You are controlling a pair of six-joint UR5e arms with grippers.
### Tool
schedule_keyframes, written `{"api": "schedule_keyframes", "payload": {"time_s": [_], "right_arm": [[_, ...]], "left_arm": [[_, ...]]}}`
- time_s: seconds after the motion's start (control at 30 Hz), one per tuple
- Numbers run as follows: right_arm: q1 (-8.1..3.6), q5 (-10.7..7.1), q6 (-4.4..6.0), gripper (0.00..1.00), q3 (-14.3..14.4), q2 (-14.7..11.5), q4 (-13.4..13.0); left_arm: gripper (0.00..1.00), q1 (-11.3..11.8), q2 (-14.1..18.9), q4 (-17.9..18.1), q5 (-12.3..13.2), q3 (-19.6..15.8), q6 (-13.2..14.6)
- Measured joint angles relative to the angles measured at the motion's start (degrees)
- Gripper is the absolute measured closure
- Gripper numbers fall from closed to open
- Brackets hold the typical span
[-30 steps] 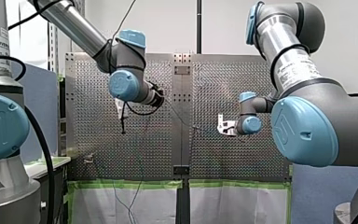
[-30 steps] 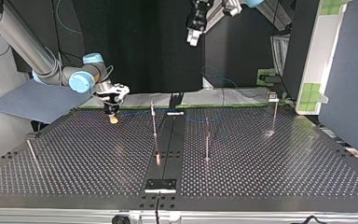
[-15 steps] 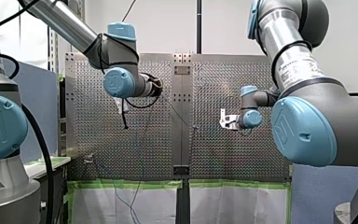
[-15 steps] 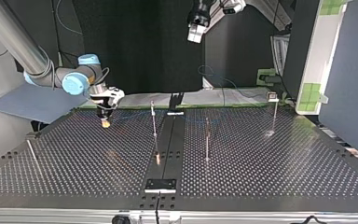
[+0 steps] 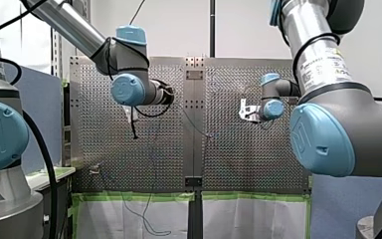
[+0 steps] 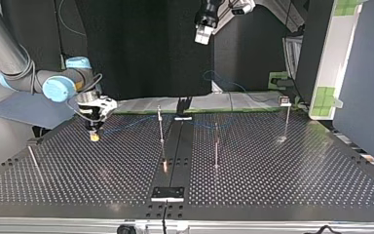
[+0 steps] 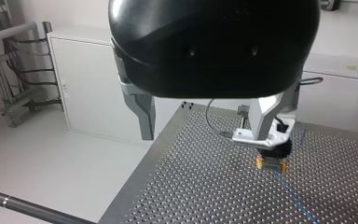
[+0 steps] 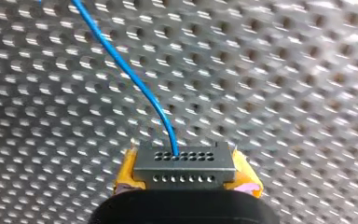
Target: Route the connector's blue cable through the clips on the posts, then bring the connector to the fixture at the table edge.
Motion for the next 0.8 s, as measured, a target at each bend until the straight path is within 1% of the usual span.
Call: {"api": "schedule_keyframes", "payload": {"time_s": [0.13, 0.27, 0.37, 0.5, 0.63, 0.7, 0.8], "right_arm": [[-0.62, 0.37, 0.59, 1.00, 0.0, -2.1, 0.8], [-1.19, 1.76, 0.55, 1.00, 0.0, -4.2, 2.4], [-1.74, 3.01, 0.10, 1.00, 0.0, -5.6, 3.8], [-2.52, 5.08, -0.88, 1.00, 0.0, -7.7, 5.9], [-3.38, 6.96, -1.31, 1.00, 0.0, -9.7, 7.8], [-3.75, 7.49, -1.37, 1.00, 0.0, -10.5, 8.6], [-4.74, 8.60, -1.66, 1.00, 0.0, -11.9, 10.1]], "left_arm": [[0.00, -0.2, -1.0, -0.3, 0.0, 0.0, 0.7], [0.00, -0.3, -2.6, -0.9, 0.0, 0.0, 1.5], [0.00, -0.4, -3.9, -2.0, 0.0, 0.0, 1.7], [0.00, -0.7, -5.8, -2.8, -0.2, -0.4, 1.6], [0.00, -0.8, -5.3, -2.8, -0.3, -0.7, 1.5], [0.00, -0.7, -4.3, -2.8, -0.3, -0.8, 1.5], [0.00, -0.6, -2.8, -2.9, -0.4, -1.2, 1.6]]}}
